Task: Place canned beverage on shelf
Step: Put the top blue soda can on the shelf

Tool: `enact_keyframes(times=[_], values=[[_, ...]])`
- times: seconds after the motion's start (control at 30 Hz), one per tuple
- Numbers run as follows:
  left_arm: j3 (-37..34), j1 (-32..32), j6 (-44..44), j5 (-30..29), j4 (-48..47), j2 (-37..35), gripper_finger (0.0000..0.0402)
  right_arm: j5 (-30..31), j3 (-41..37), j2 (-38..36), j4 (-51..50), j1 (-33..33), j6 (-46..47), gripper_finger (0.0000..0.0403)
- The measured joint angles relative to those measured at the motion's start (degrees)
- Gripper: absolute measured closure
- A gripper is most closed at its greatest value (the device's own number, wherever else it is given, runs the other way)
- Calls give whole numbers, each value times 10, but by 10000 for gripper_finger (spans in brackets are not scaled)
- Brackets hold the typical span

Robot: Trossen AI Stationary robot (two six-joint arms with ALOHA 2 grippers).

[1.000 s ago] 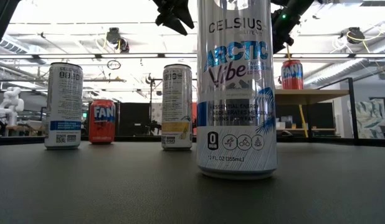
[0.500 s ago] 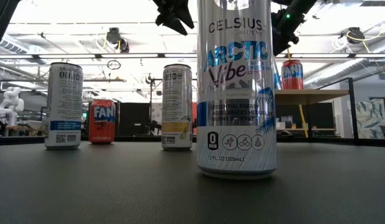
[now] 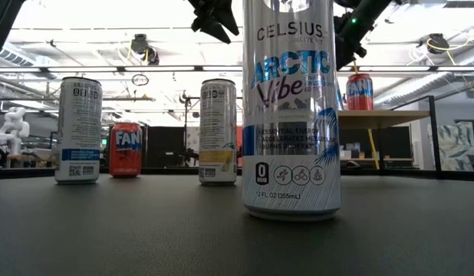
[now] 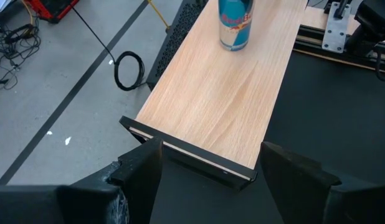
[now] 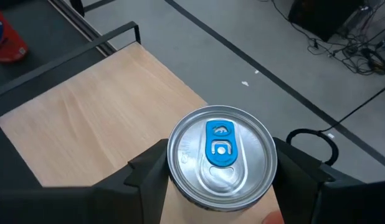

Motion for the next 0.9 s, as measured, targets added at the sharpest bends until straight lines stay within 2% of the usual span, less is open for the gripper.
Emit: enact_keyframes(times=[0.7,0.9], values=[[0,0,0,0,0,0,135,3,0,0,2,0,-1,197],[0,0,0,0,0,0,135,3,0,0,2,0,-1,171]])
